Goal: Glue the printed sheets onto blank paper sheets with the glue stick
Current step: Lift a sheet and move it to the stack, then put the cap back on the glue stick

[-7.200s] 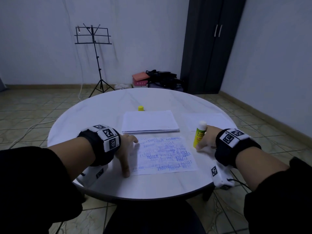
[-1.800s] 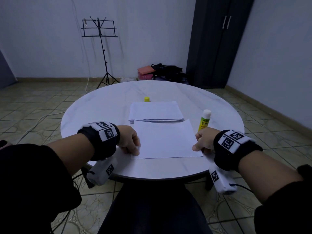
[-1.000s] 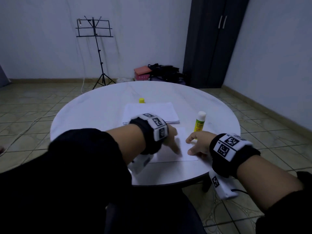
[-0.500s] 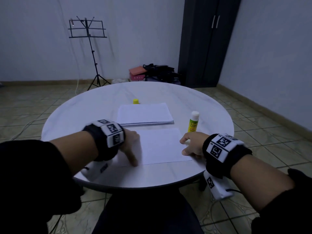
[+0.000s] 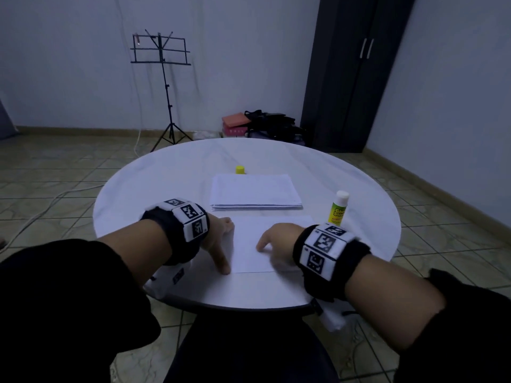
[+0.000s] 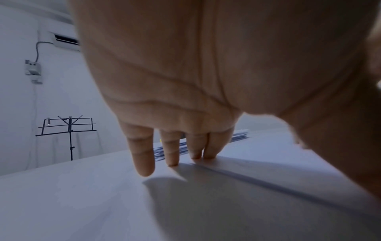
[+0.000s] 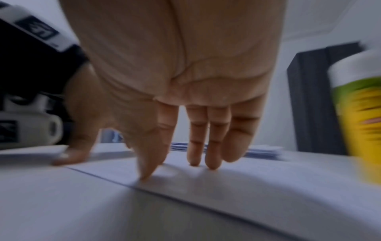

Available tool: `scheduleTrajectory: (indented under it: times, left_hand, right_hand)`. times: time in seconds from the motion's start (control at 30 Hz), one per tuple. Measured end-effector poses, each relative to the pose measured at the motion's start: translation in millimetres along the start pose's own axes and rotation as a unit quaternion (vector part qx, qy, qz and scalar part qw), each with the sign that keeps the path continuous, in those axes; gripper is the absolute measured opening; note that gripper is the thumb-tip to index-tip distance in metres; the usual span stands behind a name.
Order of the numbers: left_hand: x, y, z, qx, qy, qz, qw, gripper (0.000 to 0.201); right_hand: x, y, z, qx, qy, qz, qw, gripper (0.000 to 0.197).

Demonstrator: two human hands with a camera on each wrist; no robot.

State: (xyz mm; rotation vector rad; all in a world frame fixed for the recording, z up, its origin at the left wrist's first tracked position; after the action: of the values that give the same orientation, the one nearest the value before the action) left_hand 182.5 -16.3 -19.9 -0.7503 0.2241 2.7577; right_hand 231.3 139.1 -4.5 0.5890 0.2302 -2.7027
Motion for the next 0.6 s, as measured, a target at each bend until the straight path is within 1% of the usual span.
scheduleTrajectory:
  times: [0.07,0.1,0.17,0.2,0.23,0.3,0.37,0.47,0.6]
  left_hand:
    - [-1,-3,-1,0.001,-0.004,-0.004,1.0,0.113]
    - [-1,-4,-1,0.008,-0.003,-0.011,1.0,0.105]
    - [-2,-5,-2,0.014,-0.009,-0.034,0.999,0.088]
    - [-3,-5,-2,0.012,-0.012,-0.037,0.999,0.085]
    - [-3,-4,-2,0.013,-0.018,-0.036,0.999,0.087]
    - [-4,-4,-1,0.018,-0.024,-0.033,0.999,0.092]
    - [-4,-2,0,0.007,-0.025,-0.021,0.999,0.092]
    - [-4,-1,1,-0.005,-0.022,-0.015,1.0,0.094]
    - [-1,-1,2,-0.01,-0.024,-0.014,1.0,0.093]
  right_hand:
    - [10,24,6,0.034,-0.006,0.038,0.999,0.05]
    - [14,32,10,0.049,-0.01,0.056,0.997,0.05]
    - [21,38,17,0.086,0.009,0.061,0.994,0.054]
    - [26,36,20,0.105,0.026,0.054,0.993,0.059]
    - [29,31,23,0.112,0.037,0.048,0.992,0.067]
    - [32,17,24,0.088,0.04,0.029,0.995,0.084]
    - [33,-3,21,0.087,0.05,0.002,0.995,0.093]
    - [23,-32,17,0.116,0.067,-0.033,0.99,0.094]
    - [12,-59,8,0.098,0.069,-0.059,0.991,0.092]
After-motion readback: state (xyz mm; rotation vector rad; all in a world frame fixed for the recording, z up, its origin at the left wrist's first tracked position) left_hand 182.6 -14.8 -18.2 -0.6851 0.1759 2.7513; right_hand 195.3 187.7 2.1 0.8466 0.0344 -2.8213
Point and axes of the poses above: each hand's wrist, its own x-axis towards the middle knuckle, its own z-axis out of the back of the hand, y = z × x, the point moved 1 cm from there along x, towards the middle knuckle, and after that the axes turned 2 degrees about y, right-handed, at the moved point
